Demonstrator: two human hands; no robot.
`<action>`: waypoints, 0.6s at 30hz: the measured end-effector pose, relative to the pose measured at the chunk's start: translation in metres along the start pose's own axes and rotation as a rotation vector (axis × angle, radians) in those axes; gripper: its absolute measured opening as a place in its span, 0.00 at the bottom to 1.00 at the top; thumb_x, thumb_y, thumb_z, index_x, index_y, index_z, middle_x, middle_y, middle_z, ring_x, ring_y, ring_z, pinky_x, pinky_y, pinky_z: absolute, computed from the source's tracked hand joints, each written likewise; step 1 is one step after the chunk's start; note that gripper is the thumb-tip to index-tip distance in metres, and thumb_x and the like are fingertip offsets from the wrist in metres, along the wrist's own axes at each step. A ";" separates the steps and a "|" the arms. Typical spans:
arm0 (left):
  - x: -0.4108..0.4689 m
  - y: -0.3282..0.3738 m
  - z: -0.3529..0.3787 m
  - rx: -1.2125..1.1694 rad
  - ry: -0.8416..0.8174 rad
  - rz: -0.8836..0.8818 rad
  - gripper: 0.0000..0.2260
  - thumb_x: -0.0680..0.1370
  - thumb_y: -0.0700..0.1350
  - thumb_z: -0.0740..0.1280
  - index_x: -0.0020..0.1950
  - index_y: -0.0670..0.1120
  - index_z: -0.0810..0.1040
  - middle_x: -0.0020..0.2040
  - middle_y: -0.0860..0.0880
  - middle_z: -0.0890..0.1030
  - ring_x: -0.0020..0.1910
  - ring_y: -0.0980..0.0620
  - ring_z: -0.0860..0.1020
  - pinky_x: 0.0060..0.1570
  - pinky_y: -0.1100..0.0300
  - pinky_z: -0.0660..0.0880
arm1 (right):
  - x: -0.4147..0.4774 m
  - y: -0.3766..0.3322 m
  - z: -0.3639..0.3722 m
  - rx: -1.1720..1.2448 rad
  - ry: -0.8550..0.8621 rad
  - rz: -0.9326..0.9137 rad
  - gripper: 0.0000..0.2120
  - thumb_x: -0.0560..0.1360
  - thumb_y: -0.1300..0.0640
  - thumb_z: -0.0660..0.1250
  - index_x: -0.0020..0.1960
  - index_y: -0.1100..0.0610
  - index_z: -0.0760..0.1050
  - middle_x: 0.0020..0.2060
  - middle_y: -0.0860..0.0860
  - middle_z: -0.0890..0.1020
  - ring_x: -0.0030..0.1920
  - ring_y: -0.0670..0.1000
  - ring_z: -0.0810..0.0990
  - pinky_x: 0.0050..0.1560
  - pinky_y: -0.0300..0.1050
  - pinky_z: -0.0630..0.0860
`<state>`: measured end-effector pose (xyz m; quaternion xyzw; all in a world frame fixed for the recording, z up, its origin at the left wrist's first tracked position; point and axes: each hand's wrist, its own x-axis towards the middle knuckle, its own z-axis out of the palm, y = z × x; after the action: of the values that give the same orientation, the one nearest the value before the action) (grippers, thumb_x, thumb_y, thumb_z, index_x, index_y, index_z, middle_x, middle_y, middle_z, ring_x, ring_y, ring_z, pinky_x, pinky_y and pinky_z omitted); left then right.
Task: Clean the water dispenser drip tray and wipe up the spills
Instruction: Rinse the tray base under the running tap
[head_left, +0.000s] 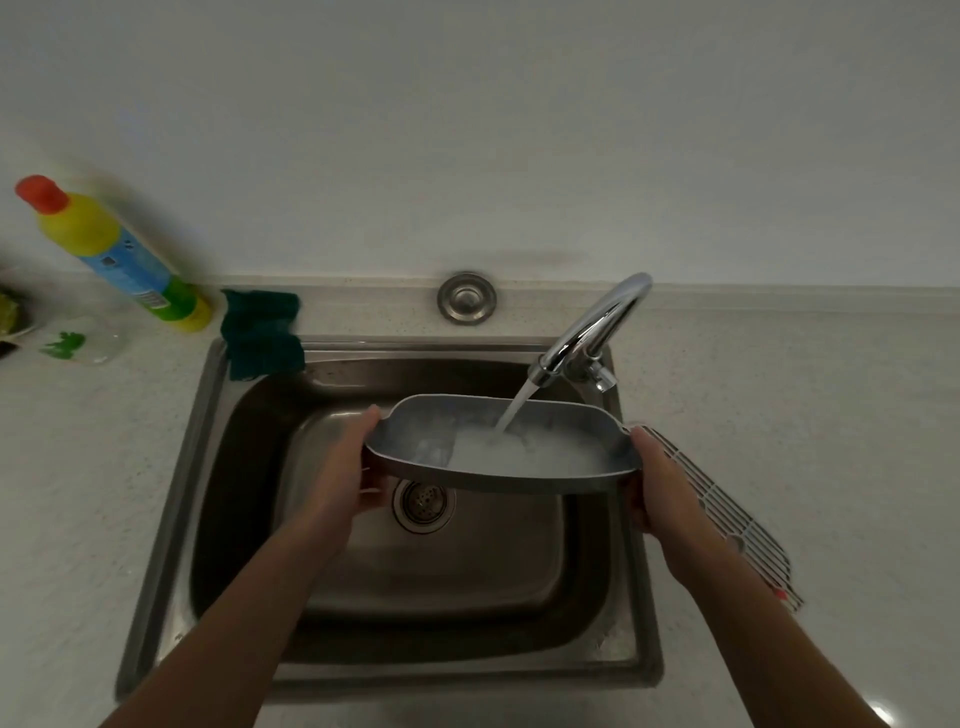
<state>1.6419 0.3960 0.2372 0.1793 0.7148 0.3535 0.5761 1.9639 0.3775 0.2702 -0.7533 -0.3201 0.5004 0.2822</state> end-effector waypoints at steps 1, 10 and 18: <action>-0.002 0.003 -0.007 0.018 0.000 0.029 0.25 0.71 0.69 0.66 0.53 0.51 0.83 0.39 0.52 0.84 0.38 0.52 0.79 0.36 0.57 0.76 | 0.003 0.005 0.005 0.018 -0.013 0.050 0.21 0.82 0.38 0.55 0.48 0.50 0.80 0.28 0.47 0.81 0.30 0.45 0.80 0.35 0.43 0.74; -0.010 0.009 -0.051 0.077 0.106 0.174 0.20 0.74 0.68 0.64 0.53 0.55 0.82 0.49 0.48 0.84 0.48 0.46 0.81 0.41 0.55 0.75 | 0.028 0.014 0.052 0.175 -0.074 0.277 0.16 0.75 0.38 0.63 0.46 0.50 0.79 0.24 0.47 0.83 0.40 0.54 0.81 0.39 0.48 0.77; -0.010 -0.007 -0.029 -0.272 0.056 0.065 0.08 0.84 0.43 0.62 0.53 0.52 0.81 0.52 0.48 0.85 0.50 0.51 0.83 0.42 0.58 0.81 | 0.012 -0.023 0.041 -0.091 -0.108 -0.129 0.05 0.81 0.46 0.60 0.54 0.42 0.74 0.50 0.50 0.80 0.46 0.53 0.82 0.37 0.43 0.78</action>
<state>1.6178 0.3758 0.2418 0.1128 0.6698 0.4705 0.5632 1.9248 0.4059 0.2668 -0.7149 -0.4054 0.5060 0.2616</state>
